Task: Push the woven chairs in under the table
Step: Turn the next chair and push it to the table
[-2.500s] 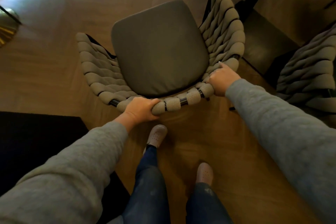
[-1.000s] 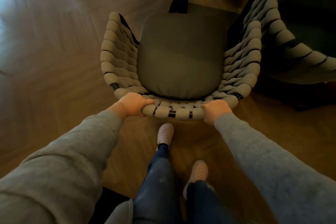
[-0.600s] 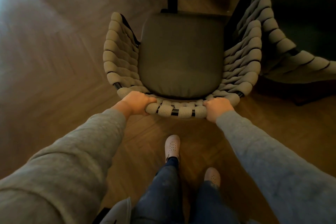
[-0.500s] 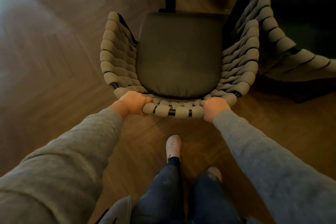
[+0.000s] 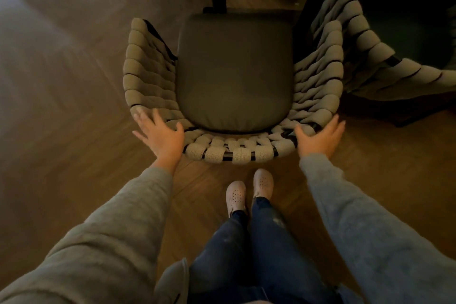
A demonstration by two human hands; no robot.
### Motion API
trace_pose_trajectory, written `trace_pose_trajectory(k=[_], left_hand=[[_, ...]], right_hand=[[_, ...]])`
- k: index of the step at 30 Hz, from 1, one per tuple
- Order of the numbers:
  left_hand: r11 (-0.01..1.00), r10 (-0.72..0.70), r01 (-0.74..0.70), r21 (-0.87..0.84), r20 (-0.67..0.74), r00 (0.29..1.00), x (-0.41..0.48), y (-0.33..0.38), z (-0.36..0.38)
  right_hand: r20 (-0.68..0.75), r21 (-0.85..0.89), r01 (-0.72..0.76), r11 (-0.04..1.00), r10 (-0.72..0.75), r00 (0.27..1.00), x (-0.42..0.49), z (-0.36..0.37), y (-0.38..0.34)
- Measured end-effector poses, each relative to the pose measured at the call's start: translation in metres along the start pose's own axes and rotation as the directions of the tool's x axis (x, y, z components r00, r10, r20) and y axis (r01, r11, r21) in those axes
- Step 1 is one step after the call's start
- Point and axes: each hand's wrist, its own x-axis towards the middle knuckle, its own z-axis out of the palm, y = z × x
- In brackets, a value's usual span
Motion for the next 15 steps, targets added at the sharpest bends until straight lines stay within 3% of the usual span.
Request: trace_pose_trajectory(k=[1, 2, 4, 5, 6, 9, 15], left_hand=[[0.983, -0.157, 0.157, -0.095, 0.004, 0.988, -0.004, 0.006, -0.001], [0.914, -0.327, 0.328, -0.239, 0.042, 0.944, -0.007, 0.012, -0.002], [0.634, -0.559, 0.577, -0.515, 0.21, 0.802, -0.011, 0.02, -0.006], [0.528, -0.597, 0.625, -0.575, 0.272, 0.755, -0.011, 0.022, -0.006], [0.488, -0.609, 0.641, -0.593, 0.294, 0.736, -0.01, 0.023, -0.006], [0.505, -0.608, 0.632, -0.588, 0.278, 0.744, -0.009, 0.022, -0.008], [0.501, -0.624, 0.639, -0.584, 0.267, 0.734, -0.004, 0.02, -0.014]], right_hand=[[0.061, 0.244, -0.209, 0.947, 0.2, 0.978, -0.002, 0.005, -0.001], [0.156, 0.425, -0.397, 0.813, 0.366, 0.917, -0.004, 0.01, -0.003], [0.309, 0.541, -0.6, 0.59, 0.524, 0.794, -0.007, 0.014, -0.011], [0.33, 0.534, -0.625, 0.57, 0.54, 0.774, -0.004, 0.015, -0.014], [0.321, 0.519, -0.622, 0.586, 0.541, 0.777, -0.002, 0.016, -0.015], [0.265, 0.457, -0.587, 0.668, 0.528, 0.807, 0.001, 0.016, -0.018], [0.191, 0.448, -0.547, 0.707, 0.522, 0.831, -0.003, 0.021, -0.037]])
